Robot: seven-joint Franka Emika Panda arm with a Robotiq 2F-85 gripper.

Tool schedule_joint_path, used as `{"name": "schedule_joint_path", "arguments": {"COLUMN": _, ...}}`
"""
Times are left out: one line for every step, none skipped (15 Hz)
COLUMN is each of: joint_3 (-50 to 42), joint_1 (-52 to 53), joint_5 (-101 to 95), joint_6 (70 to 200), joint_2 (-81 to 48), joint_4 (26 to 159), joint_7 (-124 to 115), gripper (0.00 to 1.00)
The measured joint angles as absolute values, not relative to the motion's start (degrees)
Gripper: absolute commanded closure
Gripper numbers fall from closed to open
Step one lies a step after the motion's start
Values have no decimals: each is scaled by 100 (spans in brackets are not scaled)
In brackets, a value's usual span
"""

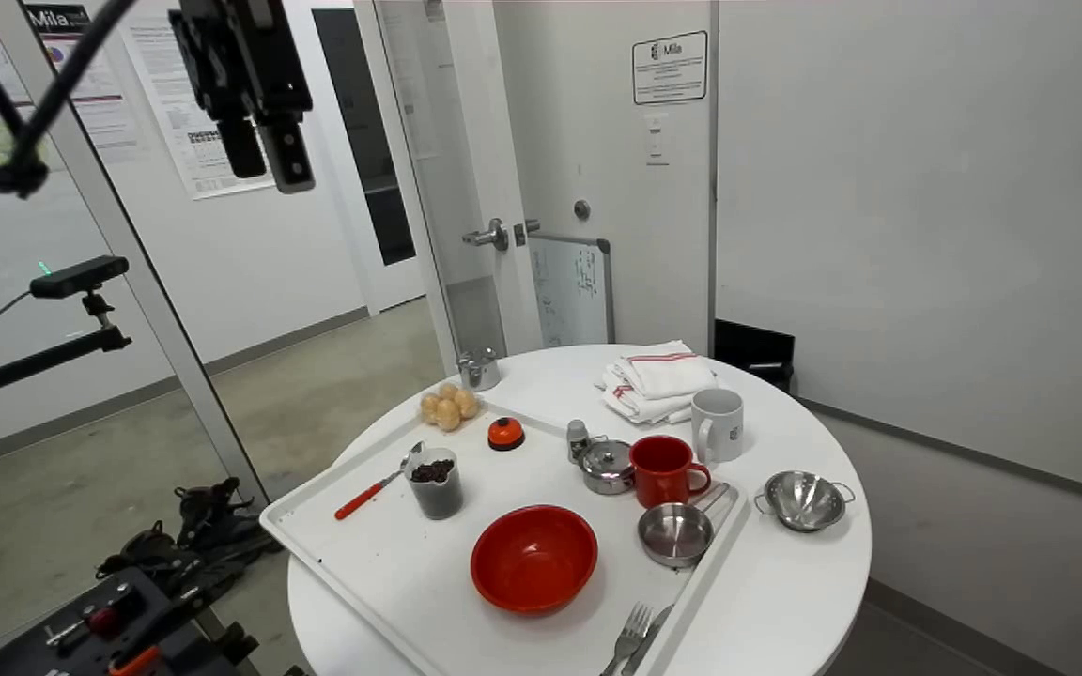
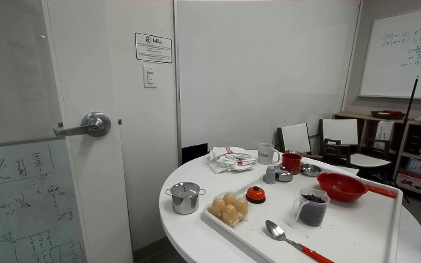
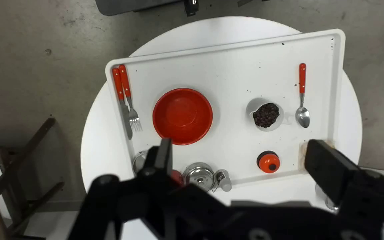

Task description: Pick up the cup from the table, pour some of its contents in the orange bowl, and place the cup back on the table.

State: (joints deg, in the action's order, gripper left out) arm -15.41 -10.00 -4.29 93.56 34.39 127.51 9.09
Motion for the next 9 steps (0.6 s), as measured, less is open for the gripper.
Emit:
{"name": "schedule_joint_path", "arguments": {"joint_3": -1540, "joint_1": -1000, "joint_5": -425, "joint_6": 9356, "joint_2": 3439, "joint_4": 12751, "joint_7": 906, "gripper": 0}}
{"name": "schedule_joint_path", "arguments": {"joint_3": -1535, "joint_1": -1002, "joint_5": -412, "joint_6": 9356, "joint_2": 3439, "joint_4": 12752, "joint_7": 864, "gripper": 0}}
{"name": "schedule_joint_path", "arguments": {"joint_3": -1529, "joint_1": -1002, "joint_5": -386, "joint_6": 9361, "joint_2": 3428, "joint_4": 12757, "joint_7": 770, "gripper": 0}}
{"name": "schedule_joint_path", "arguments": {"joint_3": -1523, "joint_1": -1003, "joint_5": -315, "joint_6": 9382, "joint_2": 3390, "joint_4": 12768, "joint_7": 610, "gripper": 0}}
{"name": "schedule_joint_path", "arguments": {"joint_3": -1517, "joint_1": -1004, "joint_5": -153, "joint_6": 9445, "joint_2": 3311, "joint_4": 12792, "joint_7": 362, "gripper": 0}}
{"name": "schedule_joint_path", "arguments": {"joint_3": -1507, "joint_1": -1004, "joint_5": 56, "joint_6": 9548, "joint_2": 3191, "joint_4": 12829, "joint_7": 115, "gripper": 0}}
{"name": "schedule_joint_path", "arguments": {"joint_3": -1492, "joint_1": -1004, "joint_5": 289, "joint_6": 9702, "joint_2": 3034, "joint_4": 12874, "joint_7": -113, "gripper": 0}}
{"name": "schedule_joint_path", "arguments": {"joint_3": -1462, "joint_1": -1003, "joint_5": 531, "joint_6": 9921, "joint_2": 2855, "joint_4": 12933, "joint_7": -336, "gripper": 0}}
{"name": "schedule_joint_path", "arguments": {"joint_3": -1419, "joint_1": -1003, "joint_5": 766, "joint_6": 10185, "joint_2": 2667, "joint_4": 13002, "joint_7": -556, "gripper": 0}}
